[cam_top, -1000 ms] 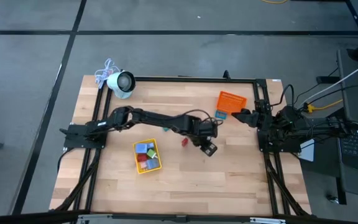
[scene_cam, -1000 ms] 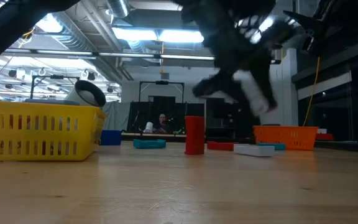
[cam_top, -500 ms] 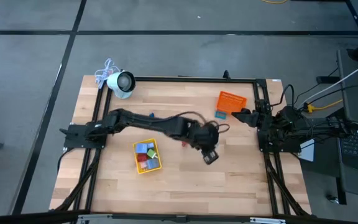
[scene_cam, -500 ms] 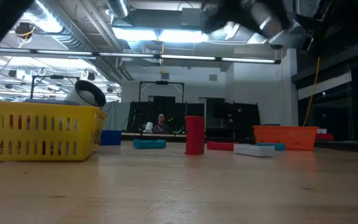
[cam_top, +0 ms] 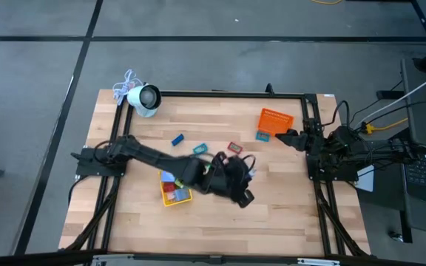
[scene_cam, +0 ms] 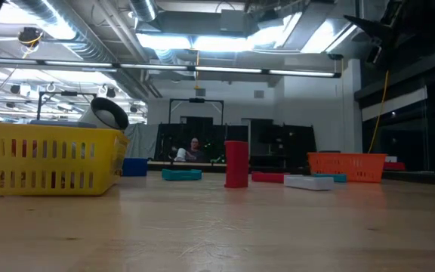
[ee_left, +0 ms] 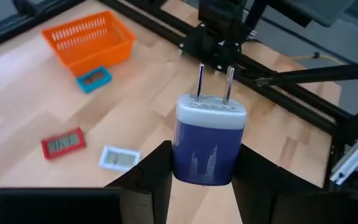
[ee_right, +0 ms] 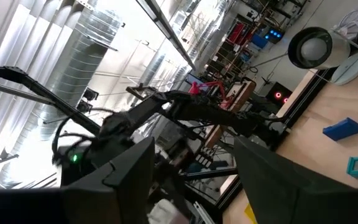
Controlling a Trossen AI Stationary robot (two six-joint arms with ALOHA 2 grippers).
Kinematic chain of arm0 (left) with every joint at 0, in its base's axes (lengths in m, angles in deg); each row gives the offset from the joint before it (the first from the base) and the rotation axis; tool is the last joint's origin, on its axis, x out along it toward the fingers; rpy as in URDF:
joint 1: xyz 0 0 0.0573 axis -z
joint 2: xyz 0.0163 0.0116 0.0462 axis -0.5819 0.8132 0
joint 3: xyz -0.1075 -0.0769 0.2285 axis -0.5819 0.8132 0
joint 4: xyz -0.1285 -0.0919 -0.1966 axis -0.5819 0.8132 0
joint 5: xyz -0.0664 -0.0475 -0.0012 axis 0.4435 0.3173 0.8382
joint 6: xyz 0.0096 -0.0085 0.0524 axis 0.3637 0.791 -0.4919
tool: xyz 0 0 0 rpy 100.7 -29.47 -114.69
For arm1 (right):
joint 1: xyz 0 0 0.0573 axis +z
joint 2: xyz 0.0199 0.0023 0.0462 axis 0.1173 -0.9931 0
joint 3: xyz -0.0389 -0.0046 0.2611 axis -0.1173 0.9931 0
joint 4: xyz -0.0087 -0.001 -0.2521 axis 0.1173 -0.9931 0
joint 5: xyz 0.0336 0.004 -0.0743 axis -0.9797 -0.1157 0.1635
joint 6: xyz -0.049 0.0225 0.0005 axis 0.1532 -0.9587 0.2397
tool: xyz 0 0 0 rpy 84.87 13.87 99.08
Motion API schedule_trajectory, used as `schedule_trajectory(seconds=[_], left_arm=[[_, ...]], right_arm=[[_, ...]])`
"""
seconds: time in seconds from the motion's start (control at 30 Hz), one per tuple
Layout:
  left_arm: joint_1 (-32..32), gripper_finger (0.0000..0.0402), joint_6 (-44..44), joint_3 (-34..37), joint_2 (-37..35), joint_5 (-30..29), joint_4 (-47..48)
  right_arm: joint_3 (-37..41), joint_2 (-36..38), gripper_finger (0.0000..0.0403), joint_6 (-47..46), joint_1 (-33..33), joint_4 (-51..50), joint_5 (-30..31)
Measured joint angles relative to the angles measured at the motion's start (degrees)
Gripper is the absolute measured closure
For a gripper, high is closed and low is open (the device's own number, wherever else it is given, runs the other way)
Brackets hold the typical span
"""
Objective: Pick & Place Office items
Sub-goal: Put the violet charger adapter into the yellow bin
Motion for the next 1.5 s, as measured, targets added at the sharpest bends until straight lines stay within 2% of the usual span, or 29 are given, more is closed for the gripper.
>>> schedule_trajectory(seconds=[0.17,0.4,0.53,0.6,0.77,0.8,0.87,0.93,1.07,1.2,1.37,1.5], left_arm=[[5.04,0.0275,9.49,2.79,-0.68,-6.3,3.18],[12.02,0.0275,28.15,2.87,-0.68,-13.54,15.82],[13.82,0.0275,31.73,2.87,-0.68,-14.13,19.74],[14.48,0.0275,33.19,2.89,-0.68,-12.59,22.52],[16.55,0.0275,47.76,2.89,-0.68,-7.1,39.3],[17.03,0.0275,49.42,3.26,-0.68,-6.5,40.02],[17.89,0.0275,49.49,6.86,-2.39,-5.06,37.37],[18.32,0.0275,51.17,11.65,-4.62,-1.17,35.17],[18.93,0.0275,57.1,24.55,-8.95,4.79,30.62],[19.18,0.0275,60.12,38.35,-16.97,6.54,21.11],[16.64,0.0275,57.59,52.71,-27.45,8.75,5.84],[12.27,0.0275,52.08,60.24,-33.59,15.94,-0.51]], right_arm=[[0.0,-0.02,0.0176,-0.63,0.01,-0.89,-0.52],[0.0,0.0,0.0176,-1.1,0.01,-1.45,-0.66],[0.0,-0.01,0.0176,-0.92,0.0,-1.45,-0.63],[0.0,-0.02,0.0176,-0.87,0.01,-1.47,-0.62],[0.0,-0.02,0.0176,-0.66,0.01,-1.46,-0.63],[0.0,-0.02,0.0176,-0.33,0.01,-1.47,-0.63],[0.0,-0.02,0.0176,0.21,0.01,-1.49,-0.61],[0.0,-0.13,0.0176,0.21,-0.01,-1.66,-0.44],[-0.02,-0.54,0.0176,0.21,-0.01,-1.72,-0.47],[-0.02,-0.84,0.0176,0.18,-0.01,-1.67,-0.46],[-0.02,-1.11,0.0176,0.0,-0.01,-1.76,-0.49],[-0.02,-1.14,0.0176,-0.06,-0.01,-1.71,-0.64]])
